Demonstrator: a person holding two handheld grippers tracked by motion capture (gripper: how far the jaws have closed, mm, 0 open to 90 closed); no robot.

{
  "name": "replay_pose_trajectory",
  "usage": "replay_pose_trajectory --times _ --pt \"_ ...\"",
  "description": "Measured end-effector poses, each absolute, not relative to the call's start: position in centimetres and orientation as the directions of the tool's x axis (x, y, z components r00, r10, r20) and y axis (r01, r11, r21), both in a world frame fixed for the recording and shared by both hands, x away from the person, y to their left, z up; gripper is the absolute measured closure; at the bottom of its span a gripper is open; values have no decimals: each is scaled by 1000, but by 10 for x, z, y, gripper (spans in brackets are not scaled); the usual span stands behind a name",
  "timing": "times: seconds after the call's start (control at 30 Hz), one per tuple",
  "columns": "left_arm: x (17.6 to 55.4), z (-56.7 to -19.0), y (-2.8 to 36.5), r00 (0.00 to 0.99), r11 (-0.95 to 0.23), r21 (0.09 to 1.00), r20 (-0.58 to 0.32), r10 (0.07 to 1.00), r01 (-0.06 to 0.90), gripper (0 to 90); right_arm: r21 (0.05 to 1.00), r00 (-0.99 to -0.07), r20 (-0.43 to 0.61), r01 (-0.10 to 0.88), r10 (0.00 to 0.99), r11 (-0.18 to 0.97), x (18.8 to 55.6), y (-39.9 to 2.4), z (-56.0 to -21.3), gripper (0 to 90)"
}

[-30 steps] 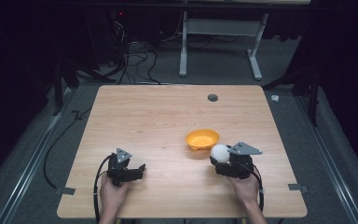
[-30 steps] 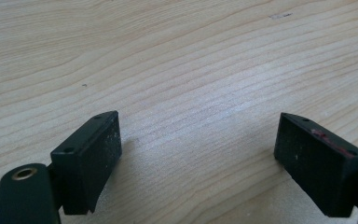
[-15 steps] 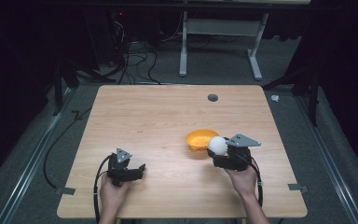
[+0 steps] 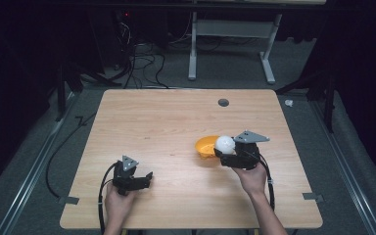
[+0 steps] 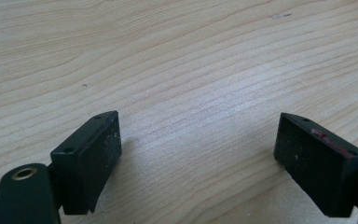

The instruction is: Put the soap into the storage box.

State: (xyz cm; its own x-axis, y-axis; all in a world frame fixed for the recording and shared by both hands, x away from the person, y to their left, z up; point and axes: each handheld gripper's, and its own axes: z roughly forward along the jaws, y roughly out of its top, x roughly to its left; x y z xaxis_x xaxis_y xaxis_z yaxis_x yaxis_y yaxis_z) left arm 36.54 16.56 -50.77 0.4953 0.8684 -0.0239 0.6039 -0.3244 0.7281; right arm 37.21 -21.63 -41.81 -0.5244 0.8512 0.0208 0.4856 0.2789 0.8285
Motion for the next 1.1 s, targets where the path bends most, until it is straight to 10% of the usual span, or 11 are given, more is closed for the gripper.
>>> replay_pose_trajectory --times 1.1 --pt "366 -508 166 498 -326 727 -25 867 604 152 757 -521 23 566 853 326 420 -192 -438 235"
